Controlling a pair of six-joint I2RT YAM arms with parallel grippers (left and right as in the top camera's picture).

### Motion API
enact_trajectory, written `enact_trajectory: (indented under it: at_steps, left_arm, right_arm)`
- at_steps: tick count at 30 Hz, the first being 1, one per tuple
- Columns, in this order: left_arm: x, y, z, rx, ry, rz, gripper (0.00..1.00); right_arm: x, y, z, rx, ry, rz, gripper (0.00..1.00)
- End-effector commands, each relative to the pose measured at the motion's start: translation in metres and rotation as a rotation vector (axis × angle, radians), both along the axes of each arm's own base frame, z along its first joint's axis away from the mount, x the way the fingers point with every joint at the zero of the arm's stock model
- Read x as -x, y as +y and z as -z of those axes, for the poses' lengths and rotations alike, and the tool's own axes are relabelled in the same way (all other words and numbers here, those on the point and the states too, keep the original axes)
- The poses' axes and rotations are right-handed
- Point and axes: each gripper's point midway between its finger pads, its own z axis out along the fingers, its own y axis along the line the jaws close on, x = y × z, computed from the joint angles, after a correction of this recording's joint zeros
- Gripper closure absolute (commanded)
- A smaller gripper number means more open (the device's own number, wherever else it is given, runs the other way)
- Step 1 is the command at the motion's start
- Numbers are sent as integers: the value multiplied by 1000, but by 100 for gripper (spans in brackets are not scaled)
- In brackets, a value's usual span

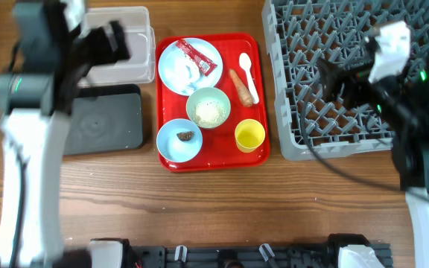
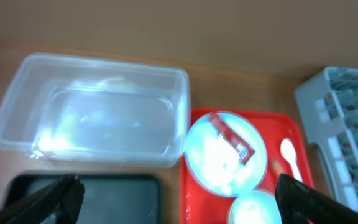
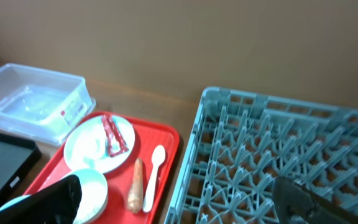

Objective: Sort waste into correct bins and load items into the dishwasher rack
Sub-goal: 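Move the left gripper to the light-blue plate holding wrapper and tissue, then lift the plate with the left gripper and tip wrapper and tissue into the clear bin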

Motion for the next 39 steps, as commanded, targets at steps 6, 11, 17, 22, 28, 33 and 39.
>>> enact_trajectory:
  at_steps: [6,11,17,22,28,33,39]
  left_arm:
    - [-71,-135,186,-148,420,330,0]
    - [-91,-192,232,-48,400,277,0]
    - [-99,-183,236,-14,395,229,0]
    - [-95,-153,282,126,534,-98,4]
    - [-105,-135,332,54,542,-190,0]
    - [-104,-135,334,49,550,-184,96]
    - [-85,-146,250,112,561,-57,96]
  right_arm:
    - [-24,14,71,-58,282,-73,0]
    - [-24,14,77,-147,345,-15,0]
    - [-21,8,84,-121,371,17,0]
    - [-21,8,84,-121,370,17,0]
    - [-26,8,96,-126,408,21,0]
    - [-34,9,117,-166,482,49,0]
    - [-34,9,118,-165,486,48,0]
